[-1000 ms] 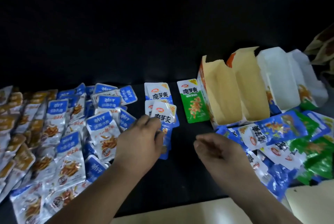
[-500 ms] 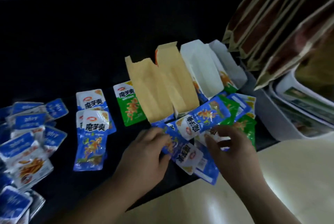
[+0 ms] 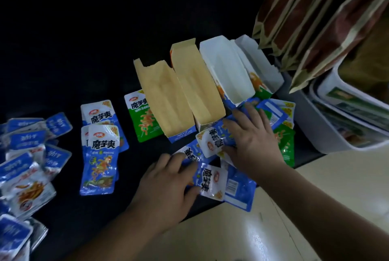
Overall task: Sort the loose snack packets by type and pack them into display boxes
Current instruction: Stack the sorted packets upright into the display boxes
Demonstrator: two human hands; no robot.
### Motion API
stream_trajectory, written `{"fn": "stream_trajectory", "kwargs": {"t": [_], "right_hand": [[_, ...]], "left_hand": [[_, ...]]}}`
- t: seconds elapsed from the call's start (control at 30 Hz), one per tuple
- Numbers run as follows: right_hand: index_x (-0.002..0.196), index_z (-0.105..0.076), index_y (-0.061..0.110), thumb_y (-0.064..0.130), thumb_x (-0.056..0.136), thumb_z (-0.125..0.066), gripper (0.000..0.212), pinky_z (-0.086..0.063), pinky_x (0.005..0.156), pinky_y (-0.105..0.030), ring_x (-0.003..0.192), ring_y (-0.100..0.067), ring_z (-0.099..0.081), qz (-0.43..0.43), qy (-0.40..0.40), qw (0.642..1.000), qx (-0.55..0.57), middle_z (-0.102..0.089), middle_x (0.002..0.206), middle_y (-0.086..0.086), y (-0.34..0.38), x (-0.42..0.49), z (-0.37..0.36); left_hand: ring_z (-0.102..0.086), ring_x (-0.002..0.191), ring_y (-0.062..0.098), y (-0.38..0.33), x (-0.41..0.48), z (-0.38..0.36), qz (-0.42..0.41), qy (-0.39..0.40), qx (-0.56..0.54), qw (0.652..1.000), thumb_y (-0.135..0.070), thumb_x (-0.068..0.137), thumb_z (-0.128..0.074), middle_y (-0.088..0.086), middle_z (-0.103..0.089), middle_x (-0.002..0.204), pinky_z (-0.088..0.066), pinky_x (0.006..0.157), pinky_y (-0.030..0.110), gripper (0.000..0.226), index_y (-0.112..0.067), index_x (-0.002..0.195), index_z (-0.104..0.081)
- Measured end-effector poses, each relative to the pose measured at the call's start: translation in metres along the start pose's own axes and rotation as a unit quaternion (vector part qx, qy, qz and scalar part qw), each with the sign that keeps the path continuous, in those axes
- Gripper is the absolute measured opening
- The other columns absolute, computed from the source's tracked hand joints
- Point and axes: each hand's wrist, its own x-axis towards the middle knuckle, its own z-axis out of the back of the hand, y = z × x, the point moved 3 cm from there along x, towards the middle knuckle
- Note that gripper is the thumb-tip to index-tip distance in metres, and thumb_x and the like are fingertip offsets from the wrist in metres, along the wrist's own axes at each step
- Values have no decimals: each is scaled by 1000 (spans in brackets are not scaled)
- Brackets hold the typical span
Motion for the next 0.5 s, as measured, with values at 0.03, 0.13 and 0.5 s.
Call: {"fn": "stream_trajectory", "kwargs": {"t": [0.03, 0.13, 0.5], "right_hand": [[143, -55, 22, 45, 81, -79, 70, -12, 126, -57, 155, -36, -20, 6, 6, 1000, -6, -45, 157, -7, 1, 3, 1], [134, -60, 17, 49, 71, -87, 75, -18, 125, -55, 139, -38, -40, -4, 27, 999, -33, -57, 138, -11, 4, 12, 5], [84, -61, 23, 19, 81, -82, 22, -39, 60, -31, 62, -32, -62, -121, -135, 975, 130, -61, 67, 5, 29, -27, 43]], "left_hand": [[-55, 108, 19, 2, -3, 1, -2, 5, -12, 1000, -55, 87, -60, -8, -56, 127, -58, 80, 37, 54, -32, 136, -59], [-55, 101, 16, 11, -8, 5, 24, 15, -37, 999, -59, 75, -72, -12, -51, 115, -56, 77, 34, 64, -36, 132, -55], [-70, 68, 8, 38, -30, 36, 210, 3, -498, 841, -9, 93, -74, -2, -75, 77, -52, 60, 20, 15, -19, 84, -67]]}}
